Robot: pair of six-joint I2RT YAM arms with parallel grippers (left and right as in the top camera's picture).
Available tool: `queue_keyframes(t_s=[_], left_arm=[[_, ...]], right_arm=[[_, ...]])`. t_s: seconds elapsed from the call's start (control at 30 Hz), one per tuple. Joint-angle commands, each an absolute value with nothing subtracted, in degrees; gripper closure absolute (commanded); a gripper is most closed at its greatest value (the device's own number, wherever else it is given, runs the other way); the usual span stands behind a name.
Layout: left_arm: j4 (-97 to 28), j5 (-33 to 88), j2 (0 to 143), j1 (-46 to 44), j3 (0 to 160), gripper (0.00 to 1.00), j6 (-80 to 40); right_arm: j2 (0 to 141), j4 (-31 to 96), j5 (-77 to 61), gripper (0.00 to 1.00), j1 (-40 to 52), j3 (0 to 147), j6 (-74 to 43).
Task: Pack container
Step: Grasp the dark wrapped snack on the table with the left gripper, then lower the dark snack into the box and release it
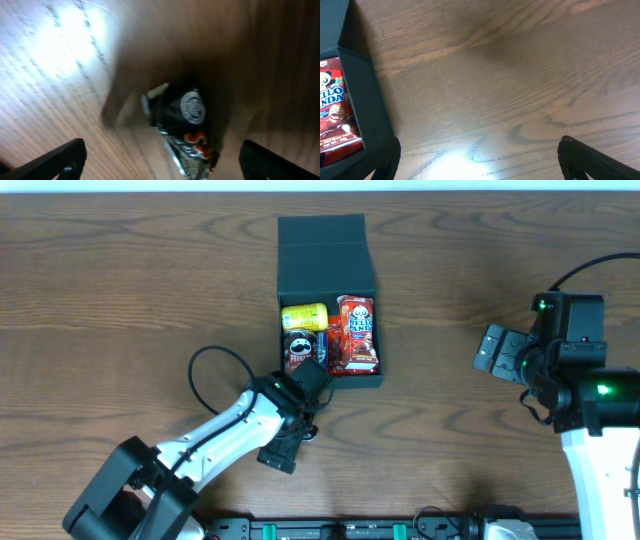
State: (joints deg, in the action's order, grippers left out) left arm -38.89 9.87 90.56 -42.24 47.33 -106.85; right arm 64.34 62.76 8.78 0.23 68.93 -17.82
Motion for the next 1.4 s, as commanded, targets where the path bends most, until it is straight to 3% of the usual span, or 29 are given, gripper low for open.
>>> queue_keyframes(t_s=[0.0, 0.1, 0.17, 0.27, 0.33, 0.53, 0.6, 0.93, 1.17, 1.37], left_arm=[[-38.2, 7.6, 91.5, -42.0, 46.9, 0.08, -107.6], [-37.7, 7.1, 92.3, -42.0, 46.9, 0.16, -107.6], [-37.2, 7.1, 92.6, -42.0, 46.9, 0.3, -107.6], [-37.2, 7.1, 92.6, -42.0, 46.9, 0.41, -107.6], [-37.1, 7.1, 92.6, -42.0, 46.9, 0.57, -107.6], [-36.9, 7.1, 92.6, -42.0, 46.9, 0.8, -107.5], [-36.9, 7.6, 92.6, -42.0, 46.9, 0.94, -106.9], [-36.2, 11.8, 87.4, -42.1, 49.0, 0.94, -91.0], [-36.2, 14.2, 74.5, -44.7, 52.7, 0.94, -68.5], [-50.1, 13.4, 74.5, -44.8, 64.8, 0.94, -47.0]], right_arm=[[64.1, 62.8, 8.7, 0.01, -0.2, 68.8, -18.3], [64.1, 63.0, 8.7, 0.01, -0.2, 68.8, -18.2], [64.1, 63.2, 8.7, 0.01, -0.2, 68.8, -18.2], [64.1, 63.2, 8.7, 0.01, -0.2, 68.8, -18.2], [64.1, 63.2, 8.7, 0.01, -0.2, 68.8, -18.2], [64.1, 63.2, 8.7, 0.01, -0.2, 68.8, -18.2], [64.1, 63.2, 8.8, 0.01, -0.2, 68.8, -18.2], [64.1, 62.9, 8.8, 0.01, -0.2, 68.8, -18.2], [64.1, 62.6, 8.8, 0.01, -0.2, 68.8, -18.2], [64.1, 62.3, 8.8, 0.01, -0.2, 68.8, -18.2]])
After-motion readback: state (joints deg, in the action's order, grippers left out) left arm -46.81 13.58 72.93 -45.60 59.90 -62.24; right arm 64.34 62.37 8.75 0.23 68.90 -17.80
